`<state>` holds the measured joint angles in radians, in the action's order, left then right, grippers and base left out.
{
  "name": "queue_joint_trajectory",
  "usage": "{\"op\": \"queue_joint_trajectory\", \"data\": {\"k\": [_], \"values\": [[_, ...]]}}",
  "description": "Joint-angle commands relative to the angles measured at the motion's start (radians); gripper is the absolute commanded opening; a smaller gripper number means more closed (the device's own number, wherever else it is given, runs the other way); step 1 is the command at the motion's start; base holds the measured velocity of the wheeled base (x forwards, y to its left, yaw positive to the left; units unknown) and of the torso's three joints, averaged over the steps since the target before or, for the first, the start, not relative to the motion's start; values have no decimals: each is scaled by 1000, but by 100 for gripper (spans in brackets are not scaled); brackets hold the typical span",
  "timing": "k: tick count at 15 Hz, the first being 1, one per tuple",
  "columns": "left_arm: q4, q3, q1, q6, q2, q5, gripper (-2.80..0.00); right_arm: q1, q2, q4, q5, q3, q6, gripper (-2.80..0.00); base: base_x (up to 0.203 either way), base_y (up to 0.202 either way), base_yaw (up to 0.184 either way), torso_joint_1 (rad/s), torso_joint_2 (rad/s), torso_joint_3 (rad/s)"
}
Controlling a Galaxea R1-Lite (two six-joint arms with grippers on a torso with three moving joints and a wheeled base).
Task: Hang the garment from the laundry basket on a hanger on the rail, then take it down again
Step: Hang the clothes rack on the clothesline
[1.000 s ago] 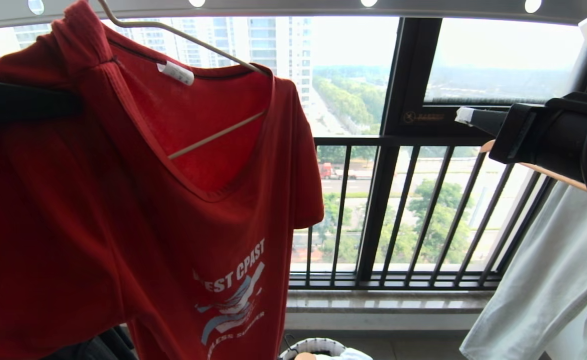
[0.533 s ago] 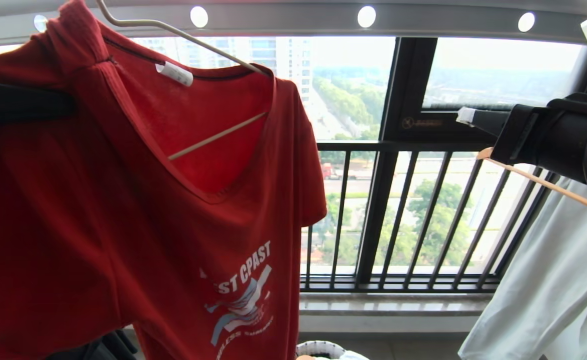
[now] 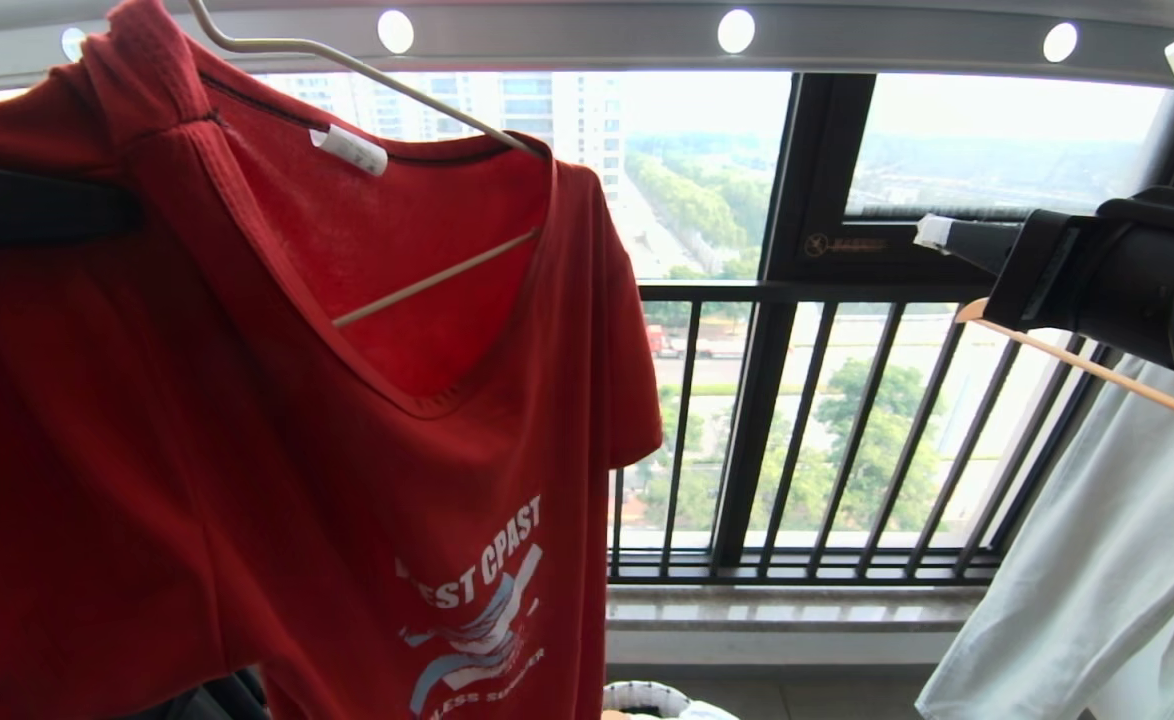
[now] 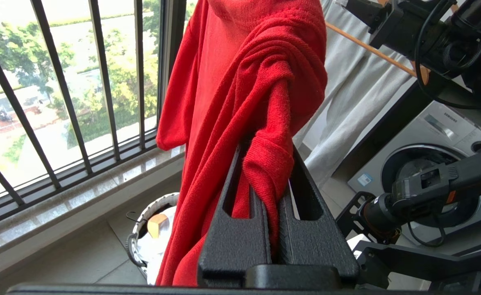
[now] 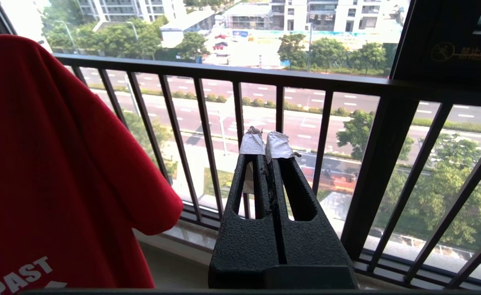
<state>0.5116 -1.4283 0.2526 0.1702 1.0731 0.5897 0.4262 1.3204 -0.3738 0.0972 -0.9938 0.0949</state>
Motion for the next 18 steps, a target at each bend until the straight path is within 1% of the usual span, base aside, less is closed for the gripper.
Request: {"op": "queue_joint_trajectory", "data": {"k": [1, 7, 8, 13, 15, 18], "values": [[4, 0, 0, 2, 2, 2, -280, 0, 2, -2, 1, -2, 0, -280, 0, 0, 0, 0, 0, 0], [10, -6, 4, 2, 11, -13, -280, 0, 15, 0, 1, -5, 0, -280, 0, 0, 0, 0, 0, 0], [10, -4, 4, 2, 17, -27, -280, 0, 19, 0, 1, -6, 0, -280, 0, 0, 0, 0, 0, 0], [4, -6, 4, -9, 50, -144, -280, 0, 34, 0, 1, -6, 0, -280, 0, 0, 0, 0, 0, 0], [5, -6, 4, -27, 61, -169, -280, 0, 42, 0, 1, -7, 0, -280, 0, 0, 0, 0, 0, 0], [4, -6, 4, -29, 85, -201, -280, 0, 46, 0, 1, -8, 0, -280, 0, 0, 0, 0, 0, 0]]}}
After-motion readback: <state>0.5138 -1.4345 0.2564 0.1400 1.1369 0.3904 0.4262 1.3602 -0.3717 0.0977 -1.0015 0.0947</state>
